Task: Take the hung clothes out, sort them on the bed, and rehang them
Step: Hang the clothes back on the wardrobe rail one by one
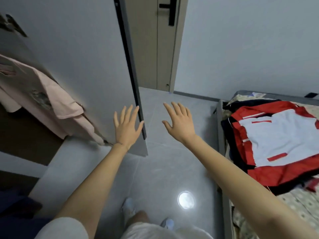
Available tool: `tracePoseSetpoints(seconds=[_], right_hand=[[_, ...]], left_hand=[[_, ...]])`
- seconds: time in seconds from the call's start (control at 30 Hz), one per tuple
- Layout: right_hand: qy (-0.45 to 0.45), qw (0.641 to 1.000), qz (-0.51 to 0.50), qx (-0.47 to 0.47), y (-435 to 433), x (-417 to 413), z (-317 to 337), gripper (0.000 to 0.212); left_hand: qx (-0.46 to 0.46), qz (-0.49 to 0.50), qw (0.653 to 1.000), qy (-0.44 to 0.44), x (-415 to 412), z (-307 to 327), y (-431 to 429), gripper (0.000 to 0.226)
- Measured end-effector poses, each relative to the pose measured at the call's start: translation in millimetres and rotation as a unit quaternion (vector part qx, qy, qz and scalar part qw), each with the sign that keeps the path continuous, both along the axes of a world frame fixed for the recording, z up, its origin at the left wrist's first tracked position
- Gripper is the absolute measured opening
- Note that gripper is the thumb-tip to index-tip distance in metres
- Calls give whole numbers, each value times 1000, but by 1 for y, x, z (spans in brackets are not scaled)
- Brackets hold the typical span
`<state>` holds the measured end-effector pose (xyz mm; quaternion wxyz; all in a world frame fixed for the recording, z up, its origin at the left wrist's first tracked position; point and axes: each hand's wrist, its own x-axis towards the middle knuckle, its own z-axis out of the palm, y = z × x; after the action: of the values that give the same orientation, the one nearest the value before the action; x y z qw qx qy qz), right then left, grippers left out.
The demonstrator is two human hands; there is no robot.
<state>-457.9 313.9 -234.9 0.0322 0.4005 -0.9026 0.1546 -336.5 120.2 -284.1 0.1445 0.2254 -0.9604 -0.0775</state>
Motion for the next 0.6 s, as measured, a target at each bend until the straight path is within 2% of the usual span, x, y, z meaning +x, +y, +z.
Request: tracePoseSetpoints(seconds=[0.17, 0.3, 0.6], right_hand=[[-19, 995, -94, 22, 82, -37, -7, 67], [-21, 985, -172, 4, 147, -62, -14, 69], [-77, 939, -336, 6, 278, -121, -40, 69]], left_hand=[[7, -77, 997, -20, -56, -1, 64, 63], [10, -144, 989, -24, -115, -1, 111, 62], [-5, -300, 952, -55, -257, -21, 223, 65]])
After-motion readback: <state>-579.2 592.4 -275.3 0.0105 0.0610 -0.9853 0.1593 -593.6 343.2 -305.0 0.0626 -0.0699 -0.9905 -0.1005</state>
